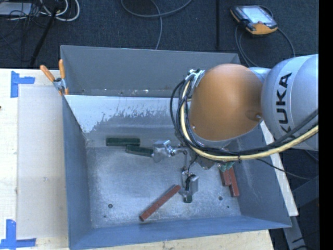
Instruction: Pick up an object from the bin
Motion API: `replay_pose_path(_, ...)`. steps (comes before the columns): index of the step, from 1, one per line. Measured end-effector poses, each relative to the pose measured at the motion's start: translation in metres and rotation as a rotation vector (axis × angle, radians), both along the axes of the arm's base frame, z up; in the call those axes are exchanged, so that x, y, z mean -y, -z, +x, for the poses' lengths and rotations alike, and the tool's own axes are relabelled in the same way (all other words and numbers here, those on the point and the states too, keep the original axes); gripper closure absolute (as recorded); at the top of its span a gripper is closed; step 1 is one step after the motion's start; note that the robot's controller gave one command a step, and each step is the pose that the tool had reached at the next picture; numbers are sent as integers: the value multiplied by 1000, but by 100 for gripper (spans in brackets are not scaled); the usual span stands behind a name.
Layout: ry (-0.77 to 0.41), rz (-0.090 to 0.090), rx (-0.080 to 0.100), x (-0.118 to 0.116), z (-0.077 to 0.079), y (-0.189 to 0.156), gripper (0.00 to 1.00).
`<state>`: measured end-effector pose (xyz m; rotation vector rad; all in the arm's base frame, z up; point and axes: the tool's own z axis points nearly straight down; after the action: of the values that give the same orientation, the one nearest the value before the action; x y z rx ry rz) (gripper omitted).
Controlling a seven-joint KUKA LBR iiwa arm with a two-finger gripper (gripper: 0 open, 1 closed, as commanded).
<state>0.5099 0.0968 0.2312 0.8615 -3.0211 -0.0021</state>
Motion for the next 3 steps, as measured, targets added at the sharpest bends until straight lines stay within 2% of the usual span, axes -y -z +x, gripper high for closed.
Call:
replay_pose_path(1,0,0,0,0,0,0,0)
replay_pose_path(2,-44,0,5,1,-8,57,0)
replay_pose_path(3,-5,-1,0,12,-9,119,0)
